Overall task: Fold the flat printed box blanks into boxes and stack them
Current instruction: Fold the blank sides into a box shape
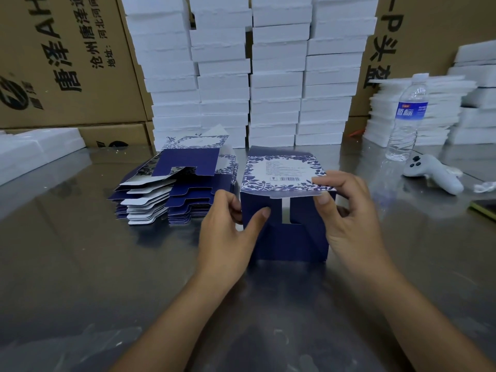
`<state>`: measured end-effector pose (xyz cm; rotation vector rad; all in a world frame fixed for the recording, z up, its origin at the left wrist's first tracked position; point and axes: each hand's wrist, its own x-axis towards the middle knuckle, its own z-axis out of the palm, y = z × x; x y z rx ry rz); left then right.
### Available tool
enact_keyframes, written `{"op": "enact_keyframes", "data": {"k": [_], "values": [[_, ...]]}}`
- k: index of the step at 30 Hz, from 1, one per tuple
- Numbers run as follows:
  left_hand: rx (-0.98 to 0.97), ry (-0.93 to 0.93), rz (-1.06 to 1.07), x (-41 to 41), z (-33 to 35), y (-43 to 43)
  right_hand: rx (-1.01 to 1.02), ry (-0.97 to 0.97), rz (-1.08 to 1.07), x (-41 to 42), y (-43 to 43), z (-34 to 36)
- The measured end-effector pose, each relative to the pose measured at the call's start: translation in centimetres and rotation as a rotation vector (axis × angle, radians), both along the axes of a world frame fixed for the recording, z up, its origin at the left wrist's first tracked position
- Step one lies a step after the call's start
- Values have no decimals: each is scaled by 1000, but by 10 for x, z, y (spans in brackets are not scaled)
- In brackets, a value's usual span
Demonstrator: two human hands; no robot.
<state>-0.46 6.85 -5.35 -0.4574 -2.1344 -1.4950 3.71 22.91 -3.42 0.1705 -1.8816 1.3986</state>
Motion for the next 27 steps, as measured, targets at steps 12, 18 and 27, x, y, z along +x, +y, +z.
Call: {"op": "enact_keyframes", "data": {"k": [12, 18, 27], "values": [[-79, 115, 67, 3, 0, -2, 2, 24, 44, 0, -1, -1], [-110, 127, 49, 6, 3, -3, 14, 44, -3, -3, -1, -5], [-319, 297, 143, 8, 13, -11, 69, 74, -30, -4, 1, -7]]}}
